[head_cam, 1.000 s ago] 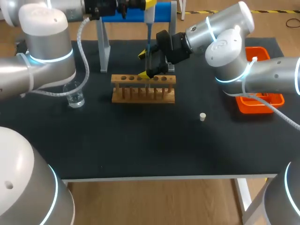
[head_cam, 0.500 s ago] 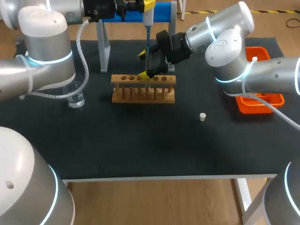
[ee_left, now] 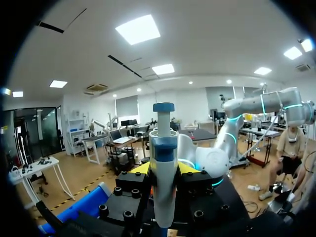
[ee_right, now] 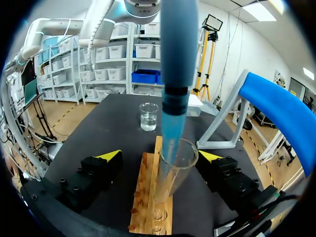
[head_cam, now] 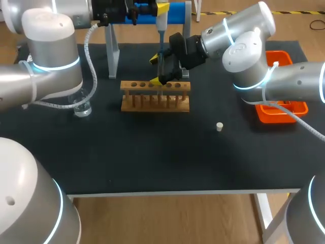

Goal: Invert the test tube, pick up the pipette, mount the tip to pipette, aspirate from beaker and dispense into the tube, eject the tip, return the pipette, and cap with the stopper.

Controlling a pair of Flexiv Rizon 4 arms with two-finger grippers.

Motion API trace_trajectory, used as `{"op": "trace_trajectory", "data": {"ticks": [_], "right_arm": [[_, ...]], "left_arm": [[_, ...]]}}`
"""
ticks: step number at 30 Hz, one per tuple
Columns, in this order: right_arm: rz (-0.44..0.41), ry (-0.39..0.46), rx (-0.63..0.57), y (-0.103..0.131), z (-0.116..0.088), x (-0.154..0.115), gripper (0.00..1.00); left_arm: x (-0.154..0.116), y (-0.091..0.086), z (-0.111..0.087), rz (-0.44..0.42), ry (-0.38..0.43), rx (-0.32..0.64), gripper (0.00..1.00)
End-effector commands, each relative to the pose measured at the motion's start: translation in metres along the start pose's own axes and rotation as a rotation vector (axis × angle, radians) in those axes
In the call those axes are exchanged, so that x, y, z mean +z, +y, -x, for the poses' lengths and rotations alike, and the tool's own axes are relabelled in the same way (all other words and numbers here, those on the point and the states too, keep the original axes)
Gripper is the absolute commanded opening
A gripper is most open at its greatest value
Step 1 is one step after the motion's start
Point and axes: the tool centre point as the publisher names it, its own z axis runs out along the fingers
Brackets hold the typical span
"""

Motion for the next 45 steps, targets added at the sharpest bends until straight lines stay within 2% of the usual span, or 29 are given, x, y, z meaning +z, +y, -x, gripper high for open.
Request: {"op": "trace_trajectory", "data": {"ticks": [1, 45], "right_arm": [[-0.002, 0.004, 0.0, 0.0001, 0.0006, -0.0009, 1.0], [0.009, -0.001, -0.013, -0.0058, -0.0005, -0.0087, 1.0]], "left_arm": [[0.0019, 0.0015, 0.0017, 0.002, 0.003, -0.002, 0.0], [0.0046, 0.002, 0.0021, 0.014, 0.012, -0.003, 0.0]]}}
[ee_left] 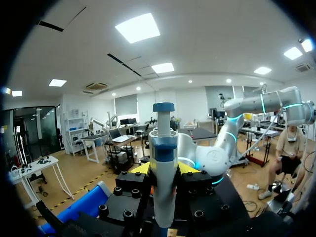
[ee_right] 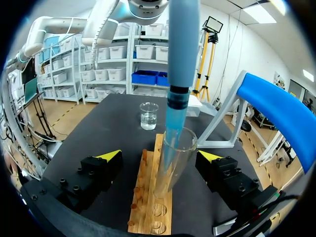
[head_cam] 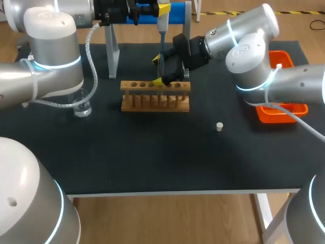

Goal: Invert the test tube, pick up the pipette, mount the tip to pipette, aspirate from beaker and dispense into the tube, eject the tip, return the pipette, and cap with the stopper.

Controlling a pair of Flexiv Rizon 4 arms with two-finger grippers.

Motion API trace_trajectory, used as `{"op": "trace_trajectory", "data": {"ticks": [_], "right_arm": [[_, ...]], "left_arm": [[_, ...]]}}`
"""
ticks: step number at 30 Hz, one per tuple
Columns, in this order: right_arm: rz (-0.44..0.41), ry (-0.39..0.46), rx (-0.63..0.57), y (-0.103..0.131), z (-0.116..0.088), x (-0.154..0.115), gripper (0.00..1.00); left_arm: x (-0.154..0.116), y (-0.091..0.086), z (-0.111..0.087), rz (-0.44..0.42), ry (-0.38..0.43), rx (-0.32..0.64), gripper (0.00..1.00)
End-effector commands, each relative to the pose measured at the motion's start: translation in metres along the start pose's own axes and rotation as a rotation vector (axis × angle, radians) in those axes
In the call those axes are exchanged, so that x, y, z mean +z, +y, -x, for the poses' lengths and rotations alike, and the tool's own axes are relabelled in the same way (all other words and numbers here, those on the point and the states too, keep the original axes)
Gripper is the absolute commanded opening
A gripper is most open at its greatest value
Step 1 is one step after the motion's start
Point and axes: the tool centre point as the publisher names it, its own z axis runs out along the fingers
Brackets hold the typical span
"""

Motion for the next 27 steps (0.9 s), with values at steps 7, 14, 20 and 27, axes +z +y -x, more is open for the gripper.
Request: {"op": "trace_trajectory", "data": {"ticks": [7, 14, 20, 27], "right_arm": [[-0.015, 0.005, -0.002, -0.0003, 0.0001, -0.0022, 1.0], [-0.015, 0.005, -0.002, -0.0003, 0.0001, -0.0022, 1.0], [-0.015, 0.005, -0.002, -0.0003, 0.0001, -0.0022, 1.0], [-0.015, 0.005, -0.002, -0.0003, 0.0001, -0.0022, 1.0]], "left_arm": [[0.0005, -0.0001, 0.0012, 0.006, 0.004, -0.002, 0.0], [0.0012, 0.0039, 0.0015, 0.009, 0.007, -0.006, 0.0], [0.002, 0.006, 0.0028, 0.016, 0.008, -0.012, 0.0], [0.0042, 0.0075, 0.0041, 0.021, 0.012, -0.018, 0.0]]}}
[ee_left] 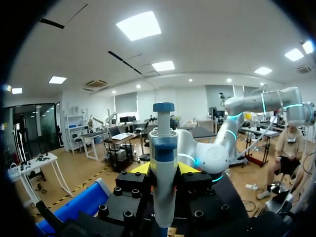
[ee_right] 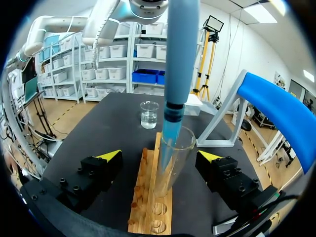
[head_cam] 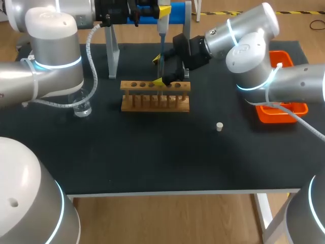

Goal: Invert the test tube, pick up the pipette, mount the tip to pipette, aspirate from beaker and dispense into the tube, eject the tip, return the pipette, and cap with the stopper.

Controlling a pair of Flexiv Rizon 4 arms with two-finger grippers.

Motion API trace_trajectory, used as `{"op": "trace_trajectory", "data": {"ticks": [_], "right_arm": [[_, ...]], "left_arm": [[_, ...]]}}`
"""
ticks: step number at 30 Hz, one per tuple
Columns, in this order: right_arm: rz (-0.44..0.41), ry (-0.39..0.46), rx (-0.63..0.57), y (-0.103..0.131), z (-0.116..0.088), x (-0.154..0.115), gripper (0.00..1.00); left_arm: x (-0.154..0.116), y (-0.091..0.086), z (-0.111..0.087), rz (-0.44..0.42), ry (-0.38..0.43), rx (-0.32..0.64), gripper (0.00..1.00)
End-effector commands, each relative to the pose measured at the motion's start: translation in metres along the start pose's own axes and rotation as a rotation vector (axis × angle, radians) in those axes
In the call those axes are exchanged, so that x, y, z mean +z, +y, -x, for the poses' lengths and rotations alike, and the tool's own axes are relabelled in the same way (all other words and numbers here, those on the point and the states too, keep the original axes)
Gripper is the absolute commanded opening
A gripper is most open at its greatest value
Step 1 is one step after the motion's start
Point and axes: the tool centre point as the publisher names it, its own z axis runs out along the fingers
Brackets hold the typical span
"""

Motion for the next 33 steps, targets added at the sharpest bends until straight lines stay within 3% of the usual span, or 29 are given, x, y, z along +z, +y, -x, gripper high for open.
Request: {"op": "trace_trajectory", "data": {"ticks": [1, 33], "right_arm": [[-0.004, 0.003, 0.001, 0.001, 0.0, -0.001, 1.0], [-0.004, 0.003, 0.001, 0.001, 0.0, -0.001, 1.0]], "left_arm": [[0.002, -0.001, 0.003, 0.005, 0.008, -0.002, 0.0], [0.004, 0.013, 0.01, 0.008, 0.0, -0.053, 0.0]]}}
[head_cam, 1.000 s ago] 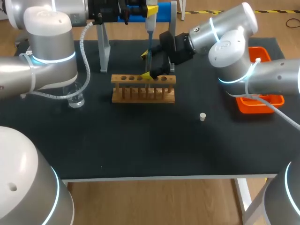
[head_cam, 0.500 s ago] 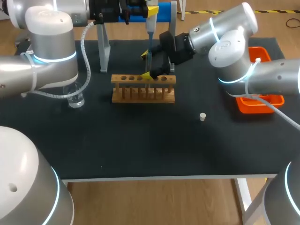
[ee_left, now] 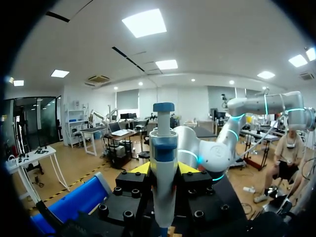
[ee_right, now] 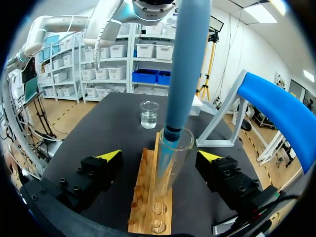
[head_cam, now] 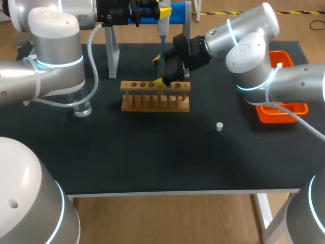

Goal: Invert the test tube, pick up the pipette, mount the tip to pipette, aspirate from beaker and dispense into the tube, eject the tip, return the pipette, and cap with the stopper.

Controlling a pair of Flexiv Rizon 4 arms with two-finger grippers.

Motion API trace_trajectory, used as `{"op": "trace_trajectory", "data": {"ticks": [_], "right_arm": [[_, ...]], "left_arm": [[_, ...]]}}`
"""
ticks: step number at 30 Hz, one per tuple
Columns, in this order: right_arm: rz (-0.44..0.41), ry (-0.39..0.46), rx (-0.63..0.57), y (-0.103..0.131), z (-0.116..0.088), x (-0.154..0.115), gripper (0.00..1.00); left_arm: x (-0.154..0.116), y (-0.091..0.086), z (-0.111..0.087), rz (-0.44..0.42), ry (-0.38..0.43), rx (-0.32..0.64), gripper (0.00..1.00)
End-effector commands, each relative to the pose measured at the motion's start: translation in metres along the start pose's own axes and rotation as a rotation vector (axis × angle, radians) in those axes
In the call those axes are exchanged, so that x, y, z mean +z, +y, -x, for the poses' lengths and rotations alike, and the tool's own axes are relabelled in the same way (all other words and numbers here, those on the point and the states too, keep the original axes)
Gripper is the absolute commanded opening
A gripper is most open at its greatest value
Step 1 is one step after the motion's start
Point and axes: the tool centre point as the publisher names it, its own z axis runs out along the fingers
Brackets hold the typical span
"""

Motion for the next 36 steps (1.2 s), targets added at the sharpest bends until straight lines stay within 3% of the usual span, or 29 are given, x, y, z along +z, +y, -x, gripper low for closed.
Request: {"op": "trace_trajectory", "data": {"ticks": [1, 36], "right_arm": [[-0.004, 0.003, 0.001, 0.0007, 0.0004, -0.0012, 1.0], [-0.004, 0.003, 0.001, 0.0007, 0.0004, -0.0012, 1.0]], "left_arm": [[0.0005, 0.0019, 0.0021, -0.004, 0.003, -0.004, 0.0], [-0.0066, 0.0047, 0.0006, -0.038, -0.024, -0.02, 0.0]]}}
